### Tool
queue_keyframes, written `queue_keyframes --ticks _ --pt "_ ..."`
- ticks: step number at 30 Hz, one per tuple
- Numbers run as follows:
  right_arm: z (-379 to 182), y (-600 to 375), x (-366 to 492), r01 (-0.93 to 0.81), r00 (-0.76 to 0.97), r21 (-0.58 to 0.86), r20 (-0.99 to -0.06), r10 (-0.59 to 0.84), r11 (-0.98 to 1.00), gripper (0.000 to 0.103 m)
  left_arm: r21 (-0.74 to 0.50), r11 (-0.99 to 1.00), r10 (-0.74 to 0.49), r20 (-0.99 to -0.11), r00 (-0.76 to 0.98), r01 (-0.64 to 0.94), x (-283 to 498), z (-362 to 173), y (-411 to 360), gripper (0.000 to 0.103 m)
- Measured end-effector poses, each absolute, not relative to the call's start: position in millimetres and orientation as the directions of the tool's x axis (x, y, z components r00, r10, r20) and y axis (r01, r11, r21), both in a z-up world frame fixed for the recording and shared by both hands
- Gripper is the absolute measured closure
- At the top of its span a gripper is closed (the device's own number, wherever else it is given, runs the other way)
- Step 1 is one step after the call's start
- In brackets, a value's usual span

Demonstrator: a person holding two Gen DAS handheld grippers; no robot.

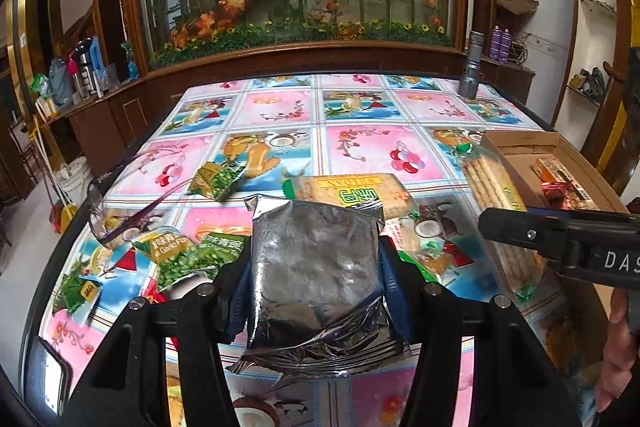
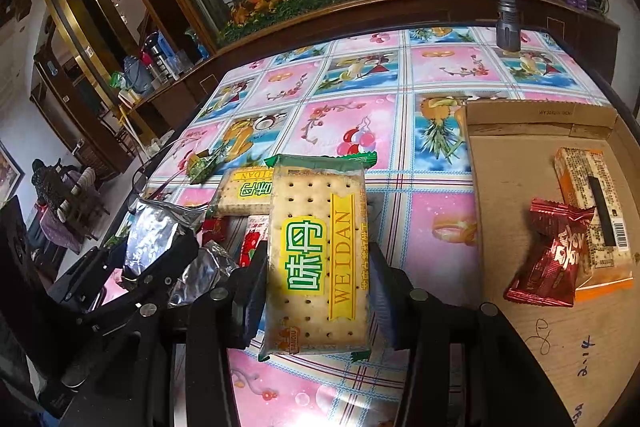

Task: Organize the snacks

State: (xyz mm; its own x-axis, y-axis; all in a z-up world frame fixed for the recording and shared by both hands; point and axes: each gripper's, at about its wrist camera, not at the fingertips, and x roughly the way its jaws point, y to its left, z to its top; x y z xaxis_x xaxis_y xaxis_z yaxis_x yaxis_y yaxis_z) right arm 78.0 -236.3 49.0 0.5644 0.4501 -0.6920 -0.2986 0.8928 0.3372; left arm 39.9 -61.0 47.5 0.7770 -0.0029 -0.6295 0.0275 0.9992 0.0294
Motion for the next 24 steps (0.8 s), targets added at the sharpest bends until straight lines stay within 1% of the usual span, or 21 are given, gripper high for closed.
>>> queue_keyframes --ticks 11,16,20,24 --pt "50.4 -238.2 78.0 -0.302 0.567 0.344 -0.685 0.458 0.889 0.053 0.034 0.999 0.021 -0.635 0.772 0.0 44.0 44.6 -57.6 0.048" --pt "61.3 -254.1 80.2 -0.288 0.583 0.392 -0.652 0.484 0.874 0.053 0.02 1.0 0.006 -0.632 0.775 0.008 45.3 46.9 -61.0 0.048" --pt "73.7 -290.0 84.9 -0.219 0.641 0.429 -0.614 0.461 0.876 0.053 0.001 1.0 -0.02 -0.644 0.765 0.027 48.7 50.3 -73.0 0.048" --pt "78.4 -332.7 91.1 -0.127 0.68 0.475 -0.598 0.425 0.871 0.053 -0.027 0.995 -0.091 -0.648 0.756 0.097 53.0 60.7 -104.8 0.048"
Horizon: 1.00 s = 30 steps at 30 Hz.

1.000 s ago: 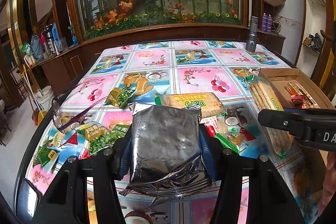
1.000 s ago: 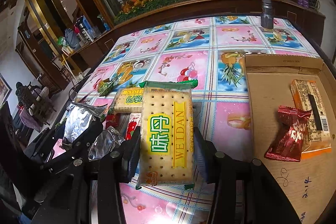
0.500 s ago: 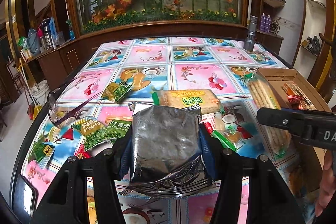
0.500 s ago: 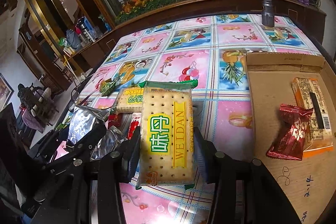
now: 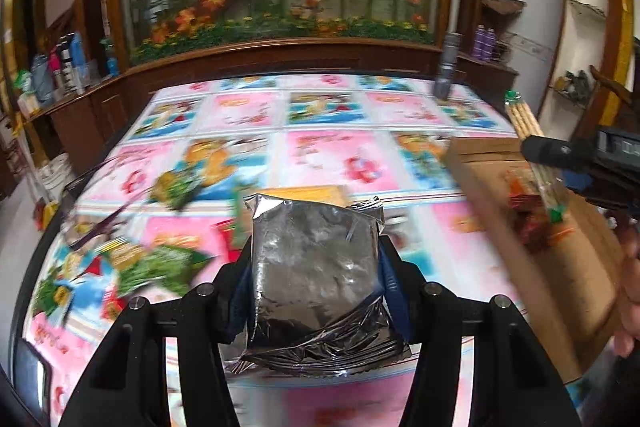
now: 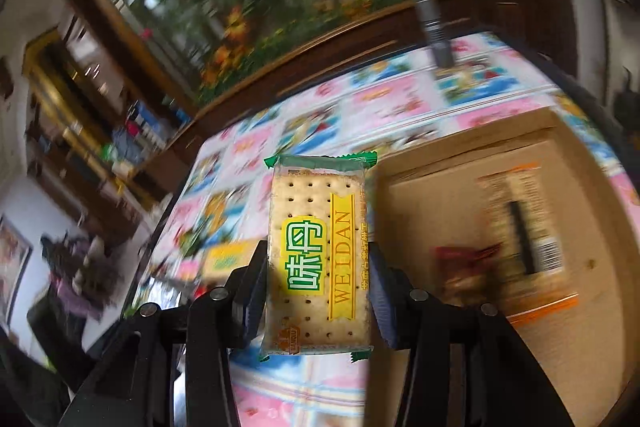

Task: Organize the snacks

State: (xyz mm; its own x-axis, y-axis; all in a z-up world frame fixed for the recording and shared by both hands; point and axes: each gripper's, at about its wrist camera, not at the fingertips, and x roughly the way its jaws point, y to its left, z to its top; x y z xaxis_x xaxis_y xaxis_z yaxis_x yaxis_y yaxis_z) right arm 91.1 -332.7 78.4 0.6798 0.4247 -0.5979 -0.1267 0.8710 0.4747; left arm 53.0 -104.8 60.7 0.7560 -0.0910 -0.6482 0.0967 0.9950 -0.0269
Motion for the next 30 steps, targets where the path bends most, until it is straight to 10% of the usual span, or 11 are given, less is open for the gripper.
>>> queue_keyframes --ticks 11,21,30 --pt "73.3 -440.9 98.8 0.177 0.715 0.425 -0.675 0.181 0.888 0.054 -0.202 0.903 -0.41 -0.674 0.615 0.38 50.1 72.7 -236.3 0.048" --pt "58.7 -438.8 107.6 0.212 0.658 0.354 -0.741 0.134 0.911 0.054 -0.13 0.931 -0.317 -0.754 0.576 0.342 55.4 46.1 -216.7 0.048" --pt "60.9 -436.2 103.9 0.197 0.679 0.398 -0.715 0.169 0.896 0.054 -0.302 0.928 -0.37 -0.819 0.439 0.219 74.2 16.5 -177.6 0.038"
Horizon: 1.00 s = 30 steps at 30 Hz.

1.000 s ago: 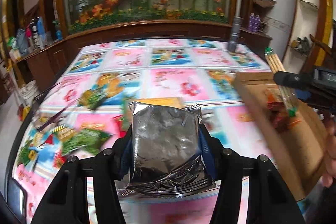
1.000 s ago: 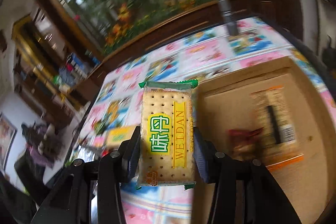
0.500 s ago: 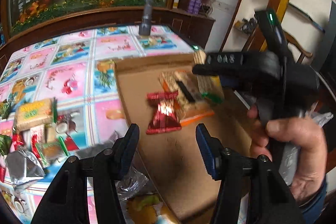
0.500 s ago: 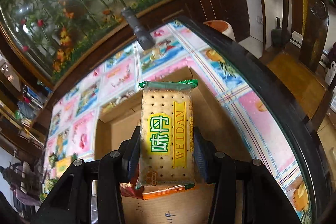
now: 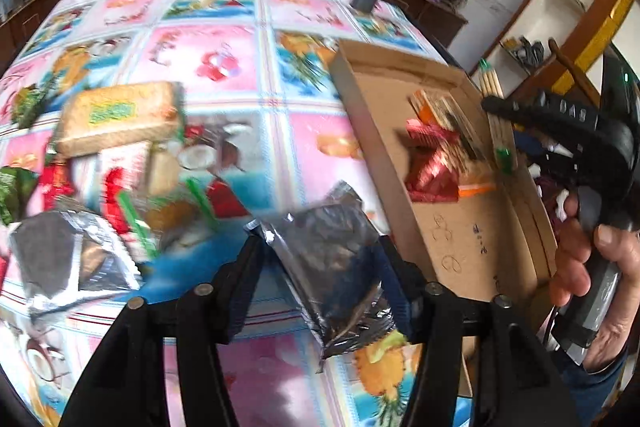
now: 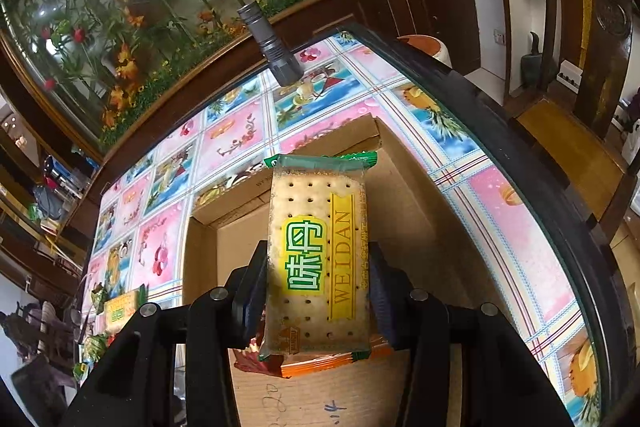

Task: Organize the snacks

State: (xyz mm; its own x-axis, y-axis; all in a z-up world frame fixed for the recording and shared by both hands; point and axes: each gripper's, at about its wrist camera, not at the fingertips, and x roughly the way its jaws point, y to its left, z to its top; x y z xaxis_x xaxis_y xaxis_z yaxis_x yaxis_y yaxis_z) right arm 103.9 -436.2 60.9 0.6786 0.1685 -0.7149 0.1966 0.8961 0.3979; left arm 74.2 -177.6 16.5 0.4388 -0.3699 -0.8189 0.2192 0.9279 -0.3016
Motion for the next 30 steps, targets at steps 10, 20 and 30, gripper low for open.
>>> queue_keyframes --ticks 10,20,30 --pt "64.3 -438.1 101.1 0.196 0.692 0.419 -0.7 0.179 0.886 0.054 -0.043 0.972 -0.168 -0.818 0.55 0.232 64.7 13.0 -201.3 0.047" --pt "64.8 -450.9 100.0 0.233 0.694 0.426 -0.702 0.157 0.874 0.054 -0.224 0.944 -0.33 -0.697 0.637 0.243 58.5 70.4 -191.3 0.047" --pt "55.9 -459.5 105.2 0.242 0.657 0.409 -0.736 0.161 0.88 0.054 -0.299 0.861 -0.479 -0.746 0.462 0.41 56.9 31.8 -268.8 0.047"
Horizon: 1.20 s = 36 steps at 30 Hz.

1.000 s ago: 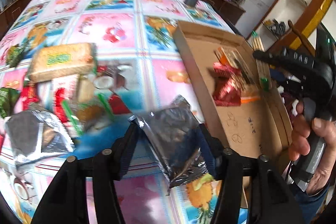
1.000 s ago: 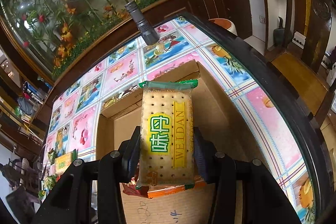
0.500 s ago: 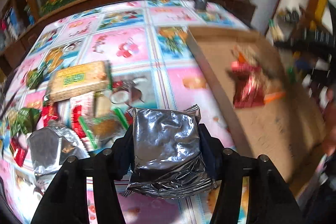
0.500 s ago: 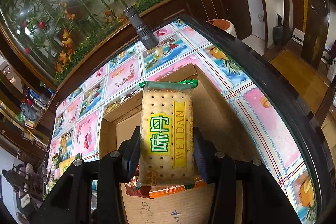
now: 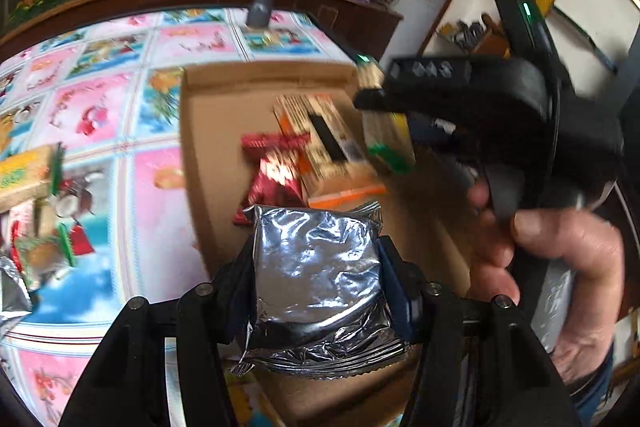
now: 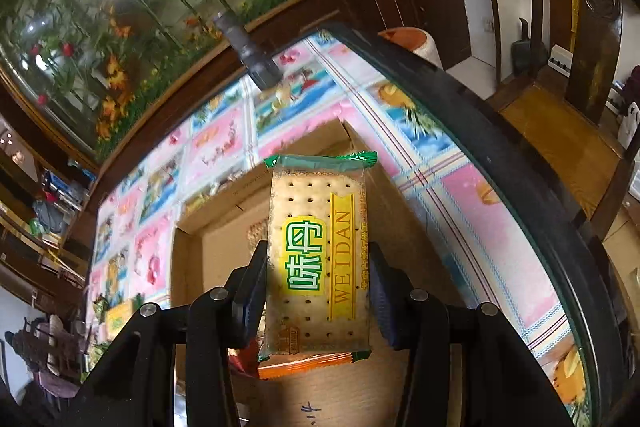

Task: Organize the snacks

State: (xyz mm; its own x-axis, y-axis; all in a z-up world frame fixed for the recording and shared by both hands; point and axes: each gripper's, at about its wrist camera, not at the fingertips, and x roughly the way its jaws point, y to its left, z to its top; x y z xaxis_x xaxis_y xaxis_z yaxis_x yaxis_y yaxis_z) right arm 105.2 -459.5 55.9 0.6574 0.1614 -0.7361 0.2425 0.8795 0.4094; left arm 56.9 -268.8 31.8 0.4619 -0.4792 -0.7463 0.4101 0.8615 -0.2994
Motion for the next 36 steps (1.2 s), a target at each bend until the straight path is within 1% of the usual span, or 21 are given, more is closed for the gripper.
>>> queue_keyframes --ticks 6,11,14,16,18,19,24,26,29,31,33,36 --pt "43.1 -443.6 113.8 0.229 0.594 0.314 -0.795 0.123 0.921 0.053 -0.259 0.866 -0.46 -0.748 0.479 0.428 52.2 28.4 -270.0 0.049" --pt "38.9 -446.1 114.3 0.249 0.582 0.303 -0.806 0.107 0.92 0.052 -0.245 0.864 -0.461 -0.738 0.493 0.441 44.2 31.2 -271.6 0.048" --pt "44.9 -450.2 110.3 0.262 0.601 0.318 -0.792 0.104 0.911 0.046 -0.238 0.865 -0.46 -0.726 0.511 0.441 43.6 33.7 -269.9 0.048" --pt "52.5 -452.7 105.7 0.258 0.632 0.34 -0.767 0.108 0.904 0.033 -0.239 0.866 -0.463 -0.713 0.527 0.438 42.2 37.8 -266.8 0.048" --pt "61.0 -452.7 101.3 0.246 0.665 0.36 -0.738 0.114 0.9 0.03 -0.232 0.87 -0.459 -0.701 0.546 0.435 38.9 42.6 -262.5 0.048" --pt "65.2 -452.8 99.1 0.237 0.683 0.377 -0.72 0.123 0.895 0.03 -0.226 0.873 -0.456 -0.693 0.559 0.432 38.0 45.0 -260.4 0.048" --pt "85.9 -446.9 86.8 0.161 0.772 0.485 -0.604 0.197 0.859 0.03 -0.216 0.889 -0.439 -0.658 0.612 0.405 32.4 58.4 -236.7 0.048" --pt "88.2 -443.8 85.2 0.118 0.788 0.545 -0.56 0.255 0.83 0.03 -0.205 0.901 -0.418 -0.647 0.638 0.383 31.5 62.5 -224.5 0.048" --pt "92.7 -430.9 82.7 0.053 0.817 0.55 -0.504 0.281 0.833 0.031 -0.199 0.915 -0.393 -0.635 0.665 0.351 30.7 68.6 -199.6 0.048" --pt "97.9 -420.6 78.8 -0.002 0.835 0.553 -0.458 0.306 0.833 0.044 -0.179 0.929 -0.362 -0.632 0.685 0.325 30.7 70.3 -183.4 0.048" --pt "102.6 -406.8 74.6 -0.081 0.846 0.579 -0.39 0.363 0.811 0.045 -0.172 0.94 -0.335 -0.633 0.698 0.296 31.6 70.6 -165.5 0.048" --pt "106.7 -379.8 71.0 -0.195 0.824 0.571 -0.346 0.449 0.798 0.045 -0.16 0.955 -0.293 -0.643 0.707 0.251 31.1 70.8 -129.8 0.047"
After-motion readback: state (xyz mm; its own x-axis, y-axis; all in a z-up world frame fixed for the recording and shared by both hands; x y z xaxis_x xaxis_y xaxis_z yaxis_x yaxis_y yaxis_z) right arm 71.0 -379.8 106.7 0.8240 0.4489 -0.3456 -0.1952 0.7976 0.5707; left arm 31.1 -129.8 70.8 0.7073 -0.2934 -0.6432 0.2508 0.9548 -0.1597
